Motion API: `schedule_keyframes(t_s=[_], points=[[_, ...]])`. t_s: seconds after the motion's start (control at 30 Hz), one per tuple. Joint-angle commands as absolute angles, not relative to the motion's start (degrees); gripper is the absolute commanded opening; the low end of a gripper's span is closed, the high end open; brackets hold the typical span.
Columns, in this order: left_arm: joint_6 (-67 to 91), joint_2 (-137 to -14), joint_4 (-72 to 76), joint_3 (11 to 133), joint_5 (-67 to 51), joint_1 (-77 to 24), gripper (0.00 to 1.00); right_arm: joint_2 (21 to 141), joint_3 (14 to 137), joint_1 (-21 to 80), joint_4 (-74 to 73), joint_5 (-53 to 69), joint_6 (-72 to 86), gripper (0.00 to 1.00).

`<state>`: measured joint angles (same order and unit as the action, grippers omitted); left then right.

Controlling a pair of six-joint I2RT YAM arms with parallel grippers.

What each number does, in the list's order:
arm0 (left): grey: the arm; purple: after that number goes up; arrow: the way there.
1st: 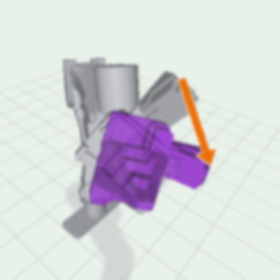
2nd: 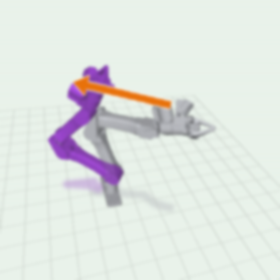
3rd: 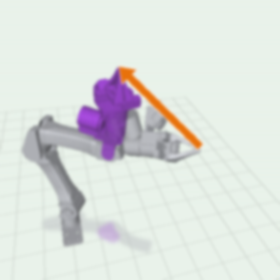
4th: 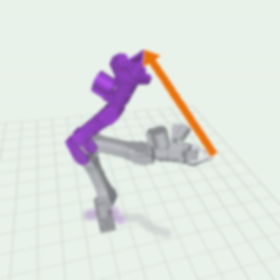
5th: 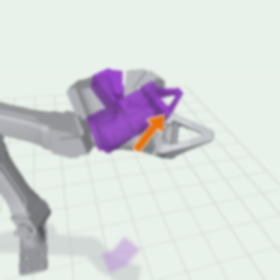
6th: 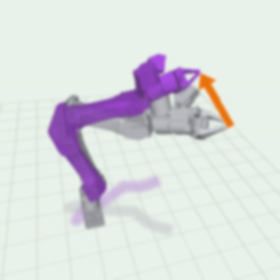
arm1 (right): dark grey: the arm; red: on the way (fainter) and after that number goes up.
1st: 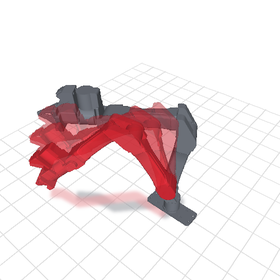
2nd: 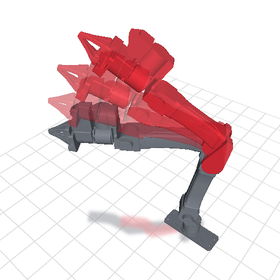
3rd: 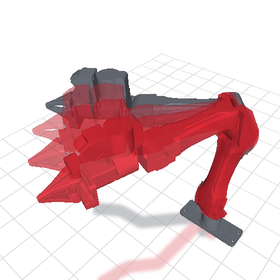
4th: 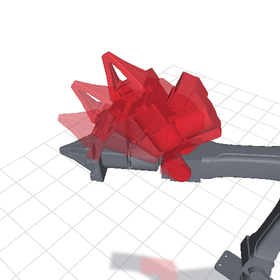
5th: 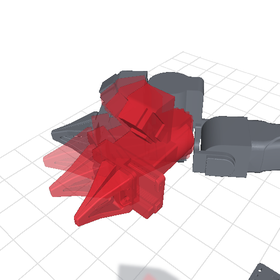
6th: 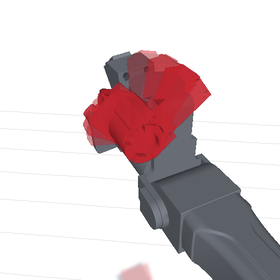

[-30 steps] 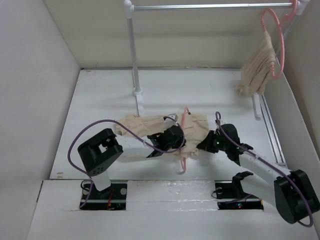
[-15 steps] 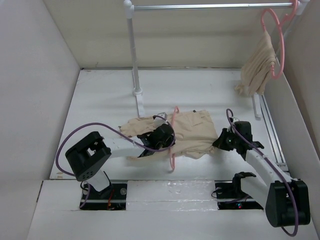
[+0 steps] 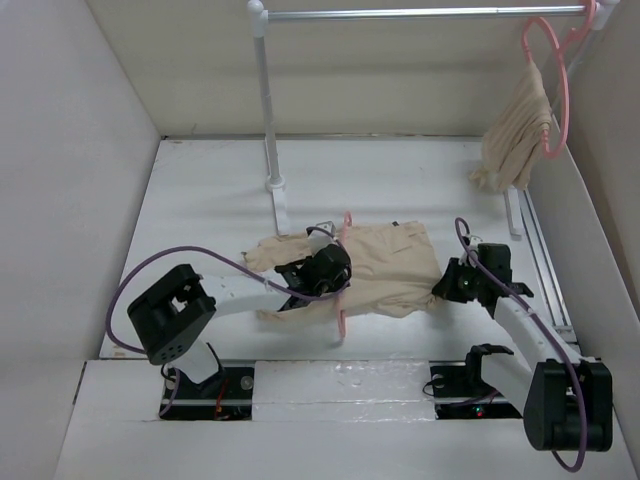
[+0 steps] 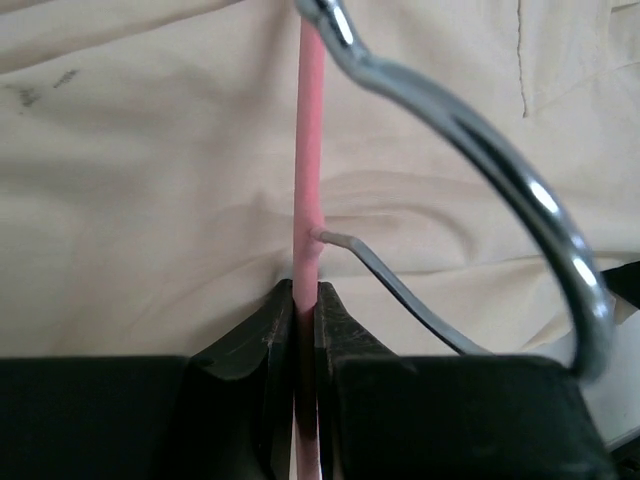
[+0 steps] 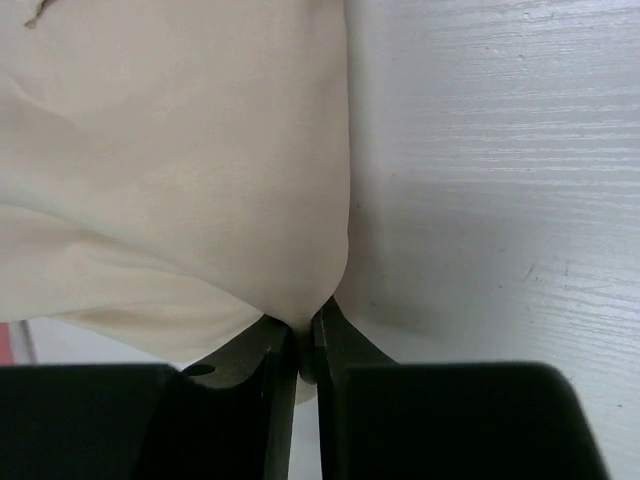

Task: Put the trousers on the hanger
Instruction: Place the trousers on the hanger, then place the hanger at the clothesline.

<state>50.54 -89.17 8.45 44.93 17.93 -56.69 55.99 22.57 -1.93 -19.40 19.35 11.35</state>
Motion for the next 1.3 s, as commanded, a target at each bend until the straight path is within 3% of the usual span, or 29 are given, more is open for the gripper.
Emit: schedule_keyframes(t_s=[0.0,0.07,0.1,0.2,0.3,0.53,0.67,0.8,0.93,1.27], points=[[48.8,-84.8,4.4,48.5,23.4,-57.9,0.0,55.6,24.8,-2.8,-20.7,20.5,8.4,0.17],[49.4,-84.6,1.7,51.3,23.6,-58.5,0.0,54.6,25.4,-2.8,-21.4,21.3,8.4,0.25],[49.8,-84.6,1.1,52.0,23.6,-58.5,0.0,53.9,25.8,-2.8,-22.5,21.4,8.4,0.37],[50.0,-83.9,0.1,54.4,23.8,-59.8,0.0,51.2,28.6,-2.8,-25.9,23.0,8.2,0.58],[49.9,-83.6,-3.5,58.3,24.3,-60.4,0.0,48.1,34.2,-1.6,-31.5,24.3,7.6,0.71],[47.4,-84.6,-13.1,75.0,26.3,-60.9,0.0,42.6,53.2,4.3,-41.8,30.0,6.7,0.68],[46.3,-87.2,-17.0,85.8,26.8,-60.9,0.0,40.1,55.6,11.1,-32.0,35.3,17.6,0.63],[45.4,-89.7,-19.5,94.4,26.3,-60.9,0.0,38.9,56.2,16.9,-24.2,36.3,26.3,0.68],[45.8,-90.4,-18.9,95.1,27.1,-60.9,0.0,39.4,54.9,23.1,-16.3,34.7,34.0,0.77],[48.3,-91.0,-15.6,91.2,25.9,-62.8,0.0,44.6,48.5,35.4,-8.4,23.6,37.5,0.78]])
